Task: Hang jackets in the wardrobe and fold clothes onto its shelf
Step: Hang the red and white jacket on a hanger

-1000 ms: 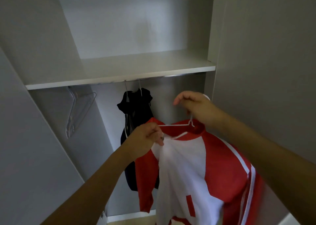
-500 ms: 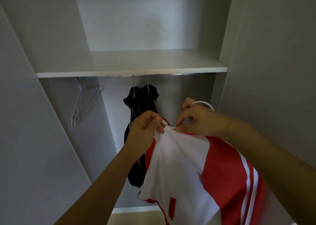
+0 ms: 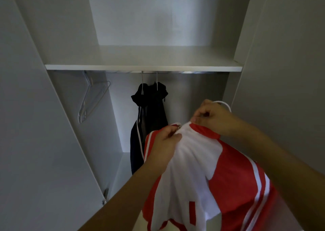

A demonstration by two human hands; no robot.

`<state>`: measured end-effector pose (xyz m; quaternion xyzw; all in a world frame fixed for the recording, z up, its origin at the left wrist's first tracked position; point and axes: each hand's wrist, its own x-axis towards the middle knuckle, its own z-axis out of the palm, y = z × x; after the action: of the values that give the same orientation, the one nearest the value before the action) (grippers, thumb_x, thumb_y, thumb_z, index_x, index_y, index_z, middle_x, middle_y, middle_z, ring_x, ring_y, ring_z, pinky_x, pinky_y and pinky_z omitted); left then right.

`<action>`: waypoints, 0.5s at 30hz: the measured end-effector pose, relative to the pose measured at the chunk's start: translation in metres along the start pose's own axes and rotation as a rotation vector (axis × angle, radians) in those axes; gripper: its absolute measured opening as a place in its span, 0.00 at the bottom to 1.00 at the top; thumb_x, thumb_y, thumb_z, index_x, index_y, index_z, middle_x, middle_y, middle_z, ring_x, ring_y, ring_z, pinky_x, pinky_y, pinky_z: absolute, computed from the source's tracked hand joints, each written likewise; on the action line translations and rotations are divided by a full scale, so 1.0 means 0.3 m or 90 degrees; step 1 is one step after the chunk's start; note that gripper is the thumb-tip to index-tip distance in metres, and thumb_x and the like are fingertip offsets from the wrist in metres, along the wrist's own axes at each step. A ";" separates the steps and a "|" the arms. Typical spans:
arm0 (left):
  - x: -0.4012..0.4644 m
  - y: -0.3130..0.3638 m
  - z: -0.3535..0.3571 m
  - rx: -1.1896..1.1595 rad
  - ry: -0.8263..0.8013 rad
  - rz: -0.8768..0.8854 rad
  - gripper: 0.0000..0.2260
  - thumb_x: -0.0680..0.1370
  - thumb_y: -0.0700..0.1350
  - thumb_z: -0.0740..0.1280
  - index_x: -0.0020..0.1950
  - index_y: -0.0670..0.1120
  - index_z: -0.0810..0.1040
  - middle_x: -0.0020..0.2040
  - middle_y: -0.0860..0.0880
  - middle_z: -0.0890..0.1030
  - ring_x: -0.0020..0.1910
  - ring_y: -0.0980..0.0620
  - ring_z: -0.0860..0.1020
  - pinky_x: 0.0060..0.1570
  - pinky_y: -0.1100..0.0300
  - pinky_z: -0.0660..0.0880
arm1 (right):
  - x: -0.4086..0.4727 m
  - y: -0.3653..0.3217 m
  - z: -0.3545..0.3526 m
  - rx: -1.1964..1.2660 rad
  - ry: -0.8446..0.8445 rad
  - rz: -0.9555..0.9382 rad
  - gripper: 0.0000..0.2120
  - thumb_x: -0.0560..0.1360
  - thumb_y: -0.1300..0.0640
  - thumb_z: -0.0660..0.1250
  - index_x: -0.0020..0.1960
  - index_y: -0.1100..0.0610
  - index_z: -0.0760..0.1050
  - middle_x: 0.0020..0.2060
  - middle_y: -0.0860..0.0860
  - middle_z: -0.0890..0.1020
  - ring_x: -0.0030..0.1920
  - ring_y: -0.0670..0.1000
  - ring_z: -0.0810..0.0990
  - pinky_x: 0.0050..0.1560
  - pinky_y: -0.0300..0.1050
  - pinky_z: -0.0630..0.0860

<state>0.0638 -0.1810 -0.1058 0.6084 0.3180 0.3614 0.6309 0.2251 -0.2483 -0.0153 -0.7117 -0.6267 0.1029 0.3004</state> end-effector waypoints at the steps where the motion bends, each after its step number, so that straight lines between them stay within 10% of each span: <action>1: -0.005 0.010 -0.017 -0.037 -0.003 -0.003 0.09 0.73 0.41 0.68 0.48 0.52 0.84 0.49 0.50 0.84 0.52 0.49 0.82 0.55 0.55 0.77 | -0.002 0.017 0.000 -0.011 0.017 0.007 0.07 0.72 0.55 0.73 0.38 0.45 0.79 0.41 0.46 0.73 0.40 0.44 0.75 0.40 0.27 0.69; 8: -0.014 0.061 -0.112 -0.070 -0.120 -0.051 0.11 0.71 0.36 0.66 0.37 0.49 0.84 0.47 0.49 0.85 0.50 0.50 0.81 0.53 0.56 0.76 | -0.018 0.084 0.059 0.014 0.022 0.015 0.11 0.72 0.55 0.73 0.36 0.41 0.77 0.41 0.44 0.73 0.40 0.42 0.75 0.40 0.28 0.68; 15: -0.025 0.043 -0.122 0.302 -0.049 0.011 0.08 0.80 0.44 0.64 0.41 0.52 0.77 0.37 0.54 0.77 0.32 0.65 0.74 0.31 0.74 0.69 | -0.055 0.065 0.177 0.028 -0.010 -0.016 0.15 0.73 0.60 0.71 0.48 0.39 0.77 0.42 0.44 0.68 0.37 0.41 0.71 0.39 0.28 0.67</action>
<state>0.0280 -0.1678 -0.0954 0.7560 0.3643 0.2583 0.4786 0.2102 -0.2487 -0.0723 -0.6963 -0.6354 0.1186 0.3120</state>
